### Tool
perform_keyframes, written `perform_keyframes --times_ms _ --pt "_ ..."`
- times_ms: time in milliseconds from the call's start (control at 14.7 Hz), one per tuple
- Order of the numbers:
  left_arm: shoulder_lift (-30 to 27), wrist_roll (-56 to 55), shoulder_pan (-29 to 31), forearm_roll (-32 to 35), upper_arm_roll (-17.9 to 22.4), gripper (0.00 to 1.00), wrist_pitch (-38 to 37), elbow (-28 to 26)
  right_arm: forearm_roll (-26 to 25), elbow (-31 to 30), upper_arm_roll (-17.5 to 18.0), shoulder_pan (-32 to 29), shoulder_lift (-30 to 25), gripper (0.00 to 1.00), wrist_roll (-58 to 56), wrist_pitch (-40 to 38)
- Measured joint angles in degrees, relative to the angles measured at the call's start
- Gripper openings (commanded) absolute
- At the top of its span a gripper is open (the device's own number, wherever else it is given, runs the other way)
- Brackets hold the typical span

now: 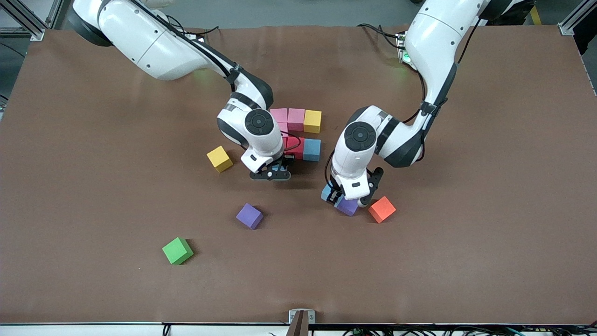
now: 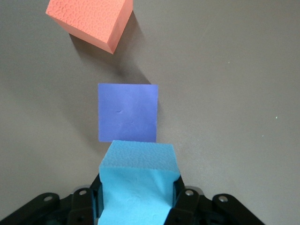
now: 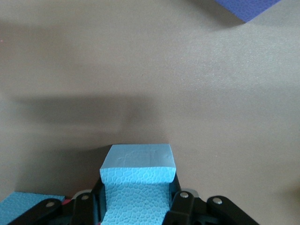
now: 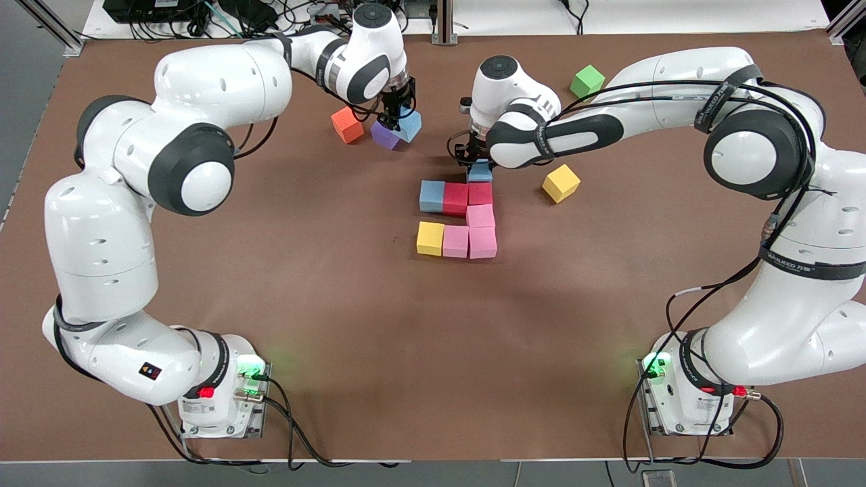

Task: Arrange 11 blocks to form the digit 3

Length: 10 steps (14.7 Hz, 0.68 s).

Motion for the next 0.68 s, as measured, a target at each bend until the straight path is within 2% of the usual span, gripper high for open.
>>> perform_keyframes --times_ms 546,614,682 --pt "0.00 -0.02 0.00 0.00 0.01 0.28 0.00 0.18 0.01 0.01 -0.04 0.01 0.00 0.01 0.79 0.00" --pt "0.00 -0.02 0.00 0.00 0.01 0.28 0.00 0.19 0.01 0.01 -0.05 0.03 0.00 0.03 0.80 0.00" --pt "0.00 -0.02 0.00 0.00 0.01 0.28 0.00 0.19 0.01 0.01 -0.07 0.05 0.00 0.12 0.80 0.00"
